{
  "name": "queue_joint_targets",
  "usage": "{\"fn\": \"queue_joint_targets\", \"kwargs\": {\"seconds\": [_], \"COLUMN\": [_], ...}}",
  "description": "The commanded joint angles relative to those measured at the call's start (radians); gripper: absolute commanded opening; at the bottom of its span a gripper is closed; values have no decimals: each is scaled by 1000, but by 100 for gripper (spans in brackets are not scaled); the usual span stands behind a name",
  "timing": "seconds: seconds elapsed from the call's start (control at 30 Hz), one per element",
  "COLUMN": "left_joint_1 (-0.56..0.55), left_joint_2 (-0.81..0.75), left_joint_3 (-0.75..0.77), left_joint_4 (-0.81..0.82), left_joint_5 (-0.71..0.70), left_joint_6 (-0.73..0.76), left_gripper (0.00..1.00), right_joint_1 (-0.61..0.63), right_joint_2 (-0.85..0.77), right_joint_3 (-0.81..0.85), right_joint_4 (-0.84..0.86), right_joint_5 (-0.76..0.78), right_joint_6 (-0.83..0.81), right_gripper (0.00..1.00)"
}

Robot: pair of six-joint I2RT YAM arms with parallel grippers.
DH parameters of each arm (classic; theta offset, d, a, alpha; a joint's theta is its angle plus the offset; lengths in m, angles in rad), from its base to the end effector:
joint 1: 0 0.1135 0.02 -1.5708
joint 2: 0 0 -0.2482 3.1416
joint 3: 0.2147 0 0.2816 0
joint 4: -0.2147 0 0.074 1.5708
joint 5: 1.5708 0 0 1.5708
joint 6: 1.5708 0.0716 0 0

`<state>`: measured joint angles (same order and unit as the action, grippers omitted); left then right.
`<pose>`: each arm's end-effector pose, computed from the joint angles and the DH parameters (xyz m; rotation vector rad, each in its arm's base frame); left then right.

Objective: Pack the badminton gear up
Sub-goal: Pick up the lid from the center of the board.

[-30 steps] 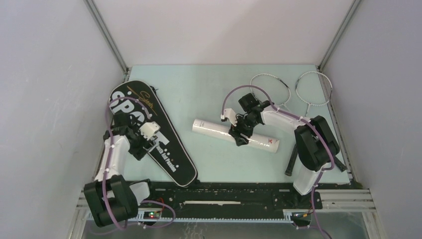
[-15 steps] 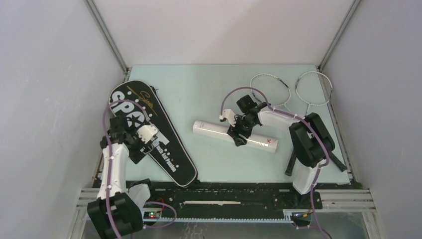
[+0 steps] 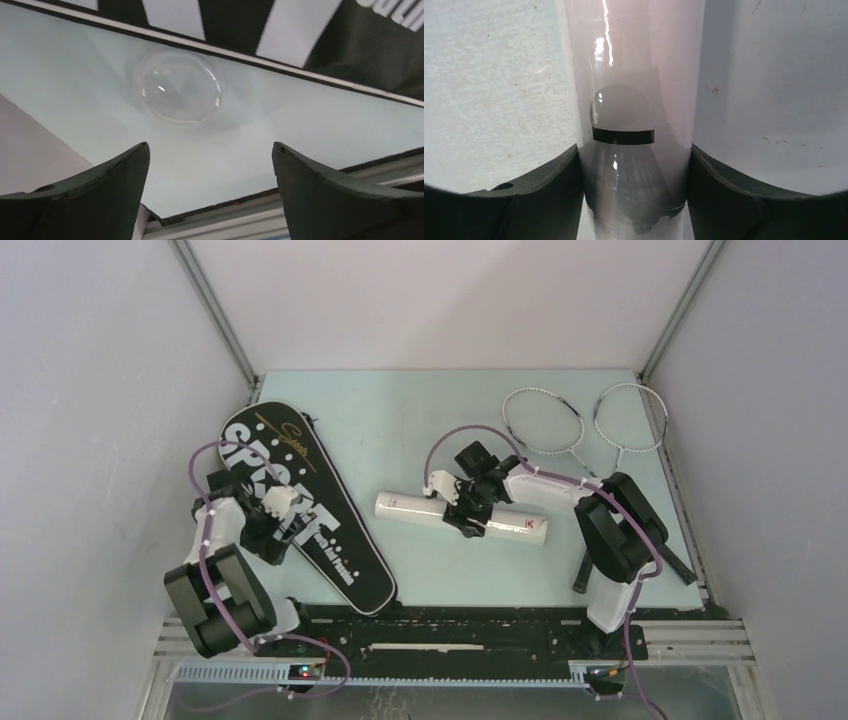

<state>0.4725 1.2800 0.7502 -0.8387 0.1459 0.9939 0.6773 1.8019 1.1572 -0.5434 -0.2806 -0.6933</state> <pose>0.2235 0.1025 0.1221 0.7667 2.7906 0.0394 0.2885 0.2574 0.1052 -1.7876 2.0686 0.3817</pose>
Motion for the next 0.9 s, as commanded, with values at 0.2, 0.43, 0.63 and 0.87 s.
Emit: {"fn": "queue_joint_targets", "kwargs": {"seconds": [0.2,0.43,0.63,0.87], "left_joint_1": [20,24,23,23], "left_joint_2": [173,229,261,249], "left_joint_3": [132,101,81,71], "left_joint_4": [82,97,157,169], "left_joint_5": [31,38,27,46], "left_joint_6": [-29,-21,-37,-46], "left_gripper": [87,83,73,59], "right_joint_1": [23,25,25,25], "right_joint_2": [-19,-17,-24,-28], "right_joint_3": [-11,-10,-11,-10], "right_joint_4": [5,5,2,-1], "right_joint_5": [18,15,14,14], "right_joint_6": [-12,-12,-13,-12], "right_gripper": [6,6,5,5]}}
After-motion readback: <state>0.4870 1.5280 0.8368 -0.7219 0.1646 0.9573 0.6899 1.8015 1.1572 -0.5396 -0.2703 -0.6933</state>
